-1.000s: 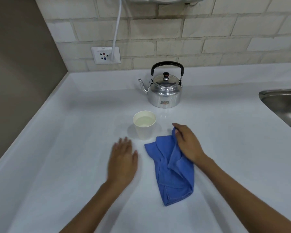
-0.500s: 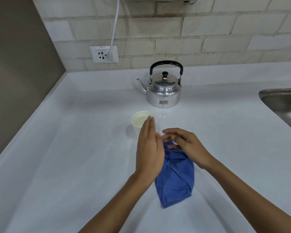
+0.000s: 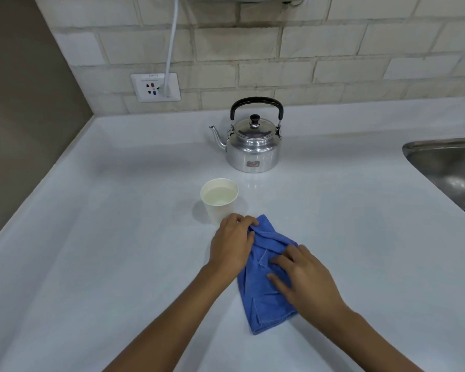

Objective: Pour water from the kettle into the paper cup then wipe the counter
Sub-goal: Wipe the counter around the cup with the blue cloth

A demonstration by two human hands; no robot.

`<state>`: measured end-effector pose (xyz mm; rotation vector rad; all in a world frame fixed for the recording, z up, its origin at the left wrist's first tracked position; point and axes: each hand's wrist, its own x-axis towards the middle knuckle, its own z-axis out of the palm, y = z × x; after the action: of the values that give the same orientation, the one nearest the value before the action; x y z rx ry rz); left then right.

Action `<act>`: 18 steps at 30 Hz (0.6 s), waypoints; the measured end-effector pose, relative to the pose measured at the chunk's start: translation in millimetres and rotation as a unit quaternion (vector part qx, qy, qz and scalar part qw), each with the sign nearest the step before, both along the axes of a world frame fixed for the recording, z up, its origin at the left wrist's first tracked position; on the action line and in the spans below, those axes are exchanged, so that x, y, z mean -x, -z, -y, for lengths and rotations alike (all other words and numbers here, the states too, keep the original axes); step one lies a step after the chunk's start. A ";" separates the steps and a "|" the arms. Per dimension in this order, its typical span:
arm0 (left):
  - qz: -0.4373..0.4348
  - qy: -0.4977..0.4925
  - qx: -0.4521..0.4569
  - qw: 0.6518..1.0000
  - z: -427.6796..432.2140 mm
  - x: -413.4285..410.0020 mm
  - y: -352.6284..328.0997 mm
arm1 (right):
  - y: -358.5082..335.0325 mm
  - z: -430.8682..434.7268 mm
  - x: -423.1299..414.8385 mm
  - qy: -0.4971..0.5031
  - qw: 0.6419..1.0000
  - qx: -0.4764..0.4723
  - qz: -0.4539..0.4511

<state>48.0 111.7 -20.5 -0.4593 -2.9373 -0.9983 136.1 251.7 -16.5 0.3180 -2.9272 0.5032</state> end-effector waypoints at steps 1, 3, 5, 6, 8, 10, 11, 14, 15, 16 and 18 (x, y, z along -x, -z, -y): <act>-0.003 -0.004 -0.010 1.000 0.7 2.1 -0.5 | -1.3 1.8 0.0 -0.006 1.000 -0.003 -0.012; -0.009 -0.012 -0.030 0.999 3.0 5.0 -0.4 | -3.5 4.1 -2.4 -0.006 1.000 0.013 -0.009; -0.015 -0.018 -0.052 0.998 5.8 5.6 0.2 | -5.0 4.2 -7.1 -0.007 0.998 0.053 -0.027; -0.020 -0.019 -0.062 0.998 7.2 5.4 0.3 | -5.8 3.8 -9.3 -0.007 0.996 0.081 -0.025; -0.031 -0.023 -0.089 0.995 10.8 4.5 -0.2 | -6.4 1.9 -12.6 -0.007 0.990 0.139 0.002; -0.040 -0.029 -0.122 0.991 14.3 3.8 -1.8 | -8.2 -0.5 -15.7 -0.006 0.983 0.185 0.021; -0.043 -0.033 -0.136 0.989 16.2 3.0 -2.8 | -10.0 -1.2 -16.8 -0.007 0.979 0.202 0.021; -0.060 -0.047 -0.171 0.982 23.4 -1.1 -2.5 | -16.5 -0.8 -22.1 -0.054 0.971 0.231 0.030; -0.067 -0.052 -0.177 0.981 26.6 -3.2 -0.7 | -17.8 0.8 -24.8 -0.088 0.967 0.235 0.047; -0.070 -0.056 -0.178 0.980 30.1 -5.4 1.7 | -18.3 3.1 -27.7 -0.127 0.962 0.232 0.072; -0.062 -0.061 -0.164 0.983 37.0 -8.9 6.9 | -17.7 7.9 -31.6 -0.200 0.952 0.191 0.132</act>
<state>56.9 74.7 -27.5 -0.3141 -2.5843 -1.3488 167.7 243.7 1.2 0.8529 -2.9155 1.2370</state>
